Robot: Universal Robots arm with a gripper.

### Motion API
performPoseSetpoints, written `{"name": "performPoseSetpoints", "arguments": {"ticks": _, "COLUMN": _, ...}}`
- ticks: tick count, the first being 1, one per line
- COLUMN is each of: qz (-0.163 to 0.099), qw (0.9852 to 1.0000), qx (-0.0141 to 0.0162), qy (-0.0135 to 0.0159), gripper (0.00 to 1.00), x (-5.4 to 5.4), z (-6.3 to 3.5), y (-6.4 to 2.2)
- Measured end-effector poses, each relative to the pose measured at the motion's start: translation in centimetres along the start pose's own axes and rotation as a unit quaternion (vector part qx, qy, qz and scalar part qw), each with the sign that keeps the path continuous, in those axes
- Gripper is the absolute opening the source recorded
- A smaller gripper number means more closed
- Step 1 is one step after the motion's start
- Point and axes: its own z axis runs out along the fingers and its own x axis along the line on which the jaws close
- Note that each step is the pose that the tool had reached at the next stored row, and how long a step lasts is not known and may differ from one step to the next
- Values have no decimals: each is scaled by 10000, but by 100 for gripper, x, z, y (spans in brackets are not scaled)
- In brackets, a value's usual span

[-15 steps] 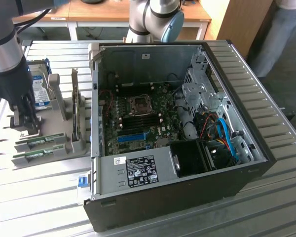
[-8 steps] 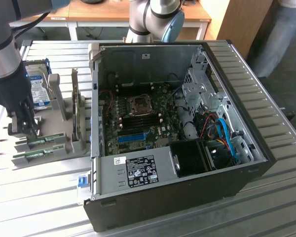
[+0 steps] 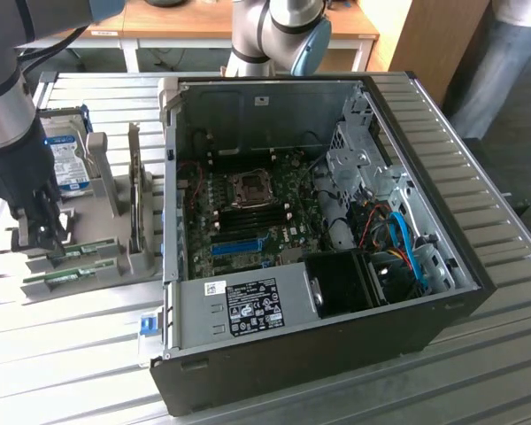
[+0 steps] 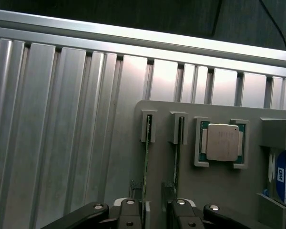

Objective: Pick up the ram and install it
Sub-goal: 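Pick up the ram and move it above insertion slot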

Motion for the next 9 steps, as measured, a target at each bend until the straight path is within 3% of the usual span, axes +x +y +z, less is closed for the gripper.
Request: {"name": "performPoseSetpoints", "arguments": {"ticks": 9, "qz": 0, "qw": 10000, "qx": 0, "qy": 0, "gripper": 30, "x": 34, "z": 133, "y": -3}}
